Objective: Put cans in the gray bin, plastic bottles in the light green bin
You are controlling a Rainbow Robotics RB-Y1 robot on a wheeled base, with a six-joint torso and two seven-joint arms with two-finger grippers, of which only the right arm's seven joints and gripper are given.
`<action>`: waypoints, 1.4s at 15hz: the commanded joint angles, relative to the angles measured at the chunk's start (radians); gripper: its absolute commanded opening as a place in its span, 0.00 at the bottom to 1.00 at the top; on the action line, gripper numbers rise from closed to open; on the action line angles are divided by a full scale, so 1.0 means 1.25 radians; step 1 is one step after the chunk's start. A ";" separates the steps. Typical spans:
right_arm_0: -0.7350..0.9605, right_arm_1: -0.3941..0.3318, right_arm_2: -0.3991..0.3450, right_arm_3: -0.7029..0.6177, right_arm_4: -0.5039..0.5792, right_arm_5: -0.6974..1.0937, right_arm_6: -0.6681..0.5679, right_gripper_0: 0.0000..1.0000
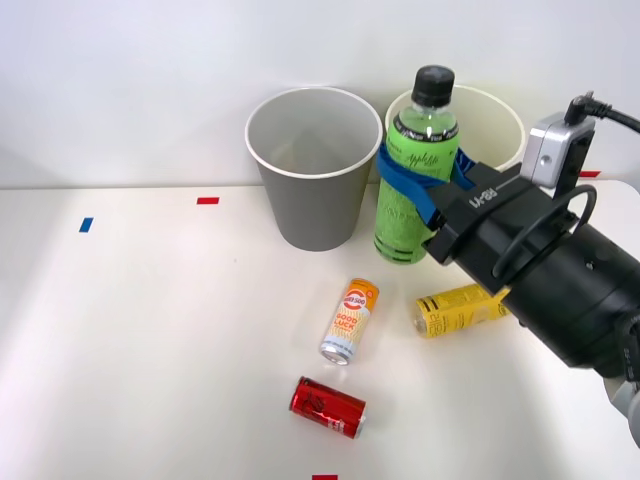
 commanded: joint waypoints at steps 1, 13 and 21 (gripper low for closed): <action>-0.086 0.049 -0.022 0.084 -0.019 -0.050 -0.007 0.00; -0.408 0.184 -0.165 0.438 0.185 -0.131 0.002 0.00; -0.493 0.184 -0.189 0.605 0.267 -0.224 0.021 0.00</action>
